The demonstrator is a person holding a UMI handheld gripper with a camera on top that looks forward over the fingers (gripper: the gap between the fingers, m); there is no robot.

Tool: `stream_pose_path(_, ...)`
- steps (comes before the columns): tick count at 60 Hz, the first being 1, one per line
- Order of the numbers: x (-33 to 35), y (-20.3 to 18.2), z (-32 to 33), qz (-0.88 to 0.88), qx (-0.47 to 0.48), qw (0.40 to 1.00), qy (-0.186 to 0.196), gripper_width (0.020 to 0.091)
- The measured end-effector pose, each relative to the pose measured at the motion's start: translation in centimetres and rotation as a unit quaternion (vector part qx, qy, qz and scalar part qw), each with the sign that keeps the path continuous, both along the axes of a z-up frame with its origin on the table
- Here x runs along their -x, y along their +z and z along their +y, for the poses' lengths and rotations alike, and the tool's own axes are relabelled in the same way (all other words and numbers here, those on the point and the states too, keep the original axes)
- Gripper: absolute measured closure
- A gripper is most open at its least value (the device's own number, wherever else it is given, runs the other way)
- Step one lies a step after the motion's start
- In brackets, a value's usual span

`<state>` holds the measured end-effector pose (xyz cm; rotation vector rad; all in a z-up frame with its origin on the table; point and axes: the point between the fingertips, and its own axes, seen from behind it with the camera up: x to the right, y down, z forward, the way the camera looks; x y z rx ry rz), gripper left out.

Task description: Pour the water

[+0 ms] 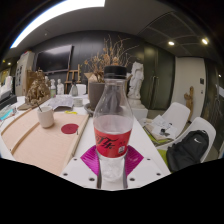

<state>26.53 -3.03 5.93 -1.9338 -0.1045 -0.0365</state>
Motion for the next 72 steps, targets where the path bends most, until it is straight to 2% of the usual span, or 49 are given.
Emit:
stream_pose_path(1,0.0,0.0,0.1,-0.003,0.000,1.000,0.001,0.0852)
stream_pose_path(11,0.3,0.8,0.3,-0.043,0.003,0.999,-0.008,0.0851)
stream_pose_path(29,1.2,10.7,5.8,-0.235,-0.036,0.970,-0.046,0.0852)
stream_pose_path(34,3.1,13.5,8.4,-0.317,-0.051,0.946,-0.040,0.0852)
stream_pose_path(41,7.5,16.6,11.7,-0.452,-0.080,0.888,-0.016,0.0850)
stream_pose_path(46,11.2,17.4,13.9,-0.546,-0.100,0.832,0.015,0.0850)
stream_pose_path(56,16.7,16.6,17.3,-0.700,-0.118,0.702,0.062,0.0851)
stream_pose_path(72,20.3,15.4,20.0,-0.814,-0.124,0.562,0.081,0.0852)
